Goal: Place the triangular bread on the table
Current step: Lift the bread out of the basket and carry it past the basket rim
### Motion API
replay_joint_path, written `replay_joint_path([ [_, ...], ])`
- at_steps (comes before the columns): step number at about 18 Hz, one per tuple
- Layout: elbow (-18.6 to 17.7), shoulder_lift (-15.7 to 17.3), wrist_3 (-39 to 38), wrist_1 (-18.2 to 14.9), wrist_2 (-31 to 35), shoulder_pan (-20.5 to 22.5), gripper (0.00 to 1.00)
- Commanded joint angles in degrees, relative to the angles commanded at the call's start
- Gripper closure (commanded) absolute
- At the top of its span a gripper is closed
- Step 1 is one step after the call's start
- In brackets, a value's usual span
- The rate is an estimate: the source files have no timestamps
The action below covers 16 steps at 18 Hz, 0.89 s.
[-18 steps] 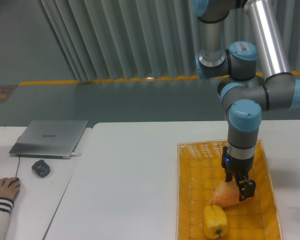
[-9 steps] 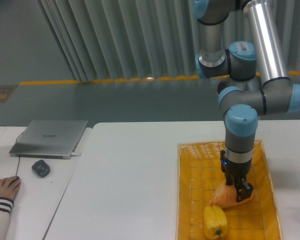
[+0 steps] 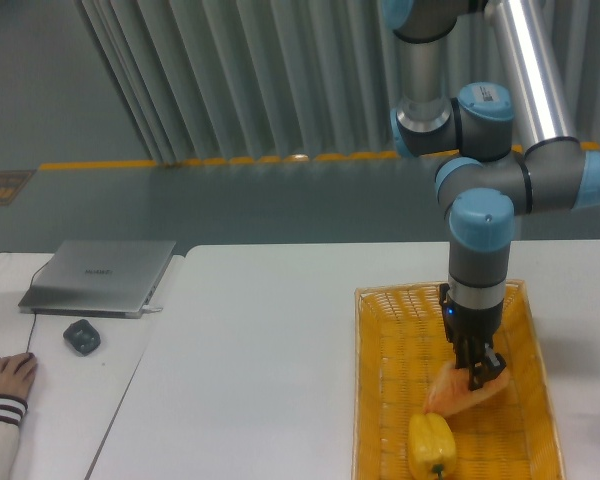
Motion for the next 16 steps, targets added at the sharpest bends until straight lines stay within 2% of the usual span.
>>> replay_joint_path([
  [4, -0.17, 3.60, 0.00, -0.35, 0.09, 2.89, 0.60],
  [8, -0.44, 6.33, 0.79, -0.44, -0.26, 8.51, 0.60],
  [13, -0.70, 6.07, 7.10, -0.53, 0.09, 17.91, 0.60],
  [16, -0.70, 5.63, 14.39, -0.53, 0.00, 24.24, 0.60],
])
